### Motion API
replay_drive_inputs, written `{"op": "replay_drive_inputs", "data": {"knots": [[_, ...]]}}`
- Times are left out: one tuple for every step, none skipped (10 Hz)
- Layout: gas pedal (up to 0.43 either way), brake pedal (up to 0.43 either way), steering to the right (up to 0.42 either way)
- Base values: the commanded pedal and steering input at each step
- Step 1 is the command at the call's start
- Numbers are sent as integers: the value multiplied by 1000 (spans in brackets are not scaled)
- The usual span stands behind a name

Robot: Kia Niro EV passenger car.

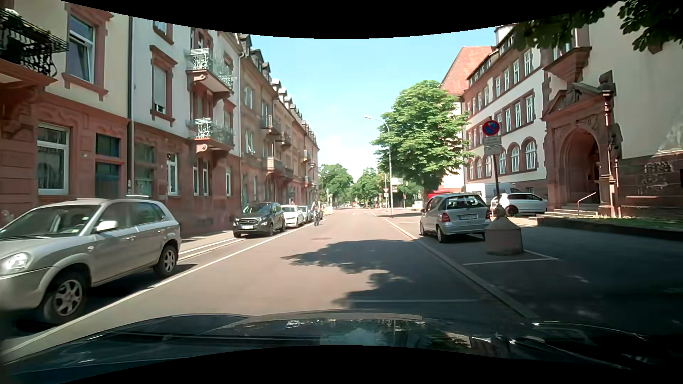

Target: Follow the waypoints while adhering to traffic rules and regulations

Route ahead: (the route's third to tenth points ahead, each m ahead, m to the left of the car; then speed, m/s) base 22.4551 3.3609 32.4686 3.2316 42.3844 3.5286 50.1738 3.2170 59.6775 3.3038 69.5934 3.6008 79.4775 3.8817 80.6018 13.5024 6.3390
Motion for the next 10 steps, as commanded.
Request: {"op": "replay_drive_inputs", "data": {"knots": [[0,0,-2],[0,0,-2],[20,0,-2],[67,0,-2],[79,0,-2],[87,0,-2],[87,0,-2],[87,0,-2],[87,0,-2],[87,0,-2]]}}
